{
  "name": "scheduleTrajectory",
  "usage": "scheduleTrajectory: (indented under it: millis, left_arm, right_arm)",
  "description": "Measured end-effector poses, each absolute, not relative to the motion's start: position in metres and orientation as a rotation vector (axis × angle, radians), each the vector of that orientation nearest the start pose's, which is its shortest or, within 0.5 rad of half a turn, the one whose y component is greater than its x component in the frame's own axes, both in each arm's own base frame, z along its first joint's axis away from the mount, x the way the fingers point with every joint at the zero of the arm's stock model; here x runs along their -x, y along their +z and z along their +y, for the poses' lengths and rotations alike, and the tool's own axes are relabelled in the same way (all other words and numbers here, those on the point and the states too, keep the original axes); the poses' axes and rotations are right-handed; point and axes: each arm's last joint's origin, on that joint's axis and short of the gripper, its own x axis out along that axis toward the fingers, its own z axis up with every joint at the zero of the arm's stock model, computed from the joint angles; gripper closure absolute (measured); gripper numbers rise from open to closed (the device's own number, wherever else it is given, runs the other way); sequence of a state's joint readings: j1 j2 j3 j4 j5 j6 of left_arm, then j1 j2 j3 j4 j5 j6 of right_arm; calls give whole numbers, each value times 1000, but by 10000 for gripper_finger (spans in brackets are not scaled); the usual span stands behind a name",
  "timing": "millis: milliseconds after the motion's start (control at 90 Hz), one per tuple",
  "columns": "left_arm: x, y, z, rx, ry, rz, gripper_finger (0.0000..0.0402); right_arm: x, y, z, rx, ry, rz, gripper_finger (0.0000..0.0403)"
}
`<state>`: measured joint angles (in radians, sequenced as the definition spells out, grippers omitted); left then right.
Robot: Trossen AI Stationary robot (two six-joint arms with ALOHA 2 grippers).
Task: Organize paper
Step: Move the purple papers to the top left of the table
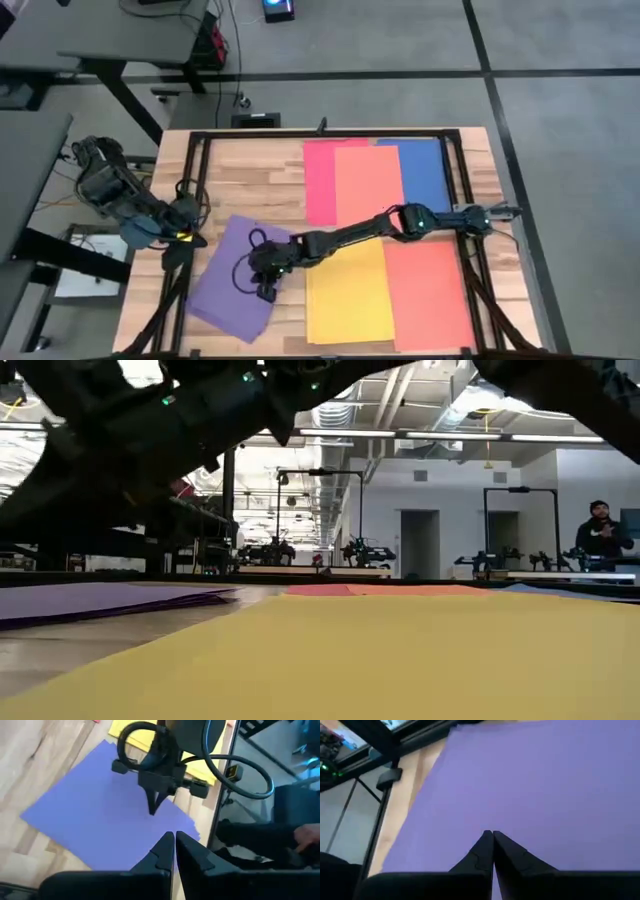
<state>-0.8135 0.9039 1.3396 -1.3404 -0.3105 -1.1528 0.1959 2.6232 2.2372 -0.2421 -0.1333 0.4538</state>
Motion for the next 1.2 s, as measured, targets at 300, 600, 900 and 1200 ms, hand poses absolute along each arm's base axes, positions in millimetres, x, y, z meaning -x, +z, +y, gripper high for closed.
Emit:
scheduleTrajectory:
  millis: [300,600,900,1200]
  left_arm:
    - [-95,389,-87,559,62,933,402]
    - [-115,368,-104,687,369,1038,370]
    - [-162,321,-153,668,652,1153,305]
    - [-219,262,-192,694,633,1354,397]
  right_arm:
    - [-554,168,113,-315,182,747,403]
    - [-444,368,61,98,-40,763,403]
    - [-325,496,13,95,-194,471,403]
    - [-284,514,-4,141,-228,478,403]
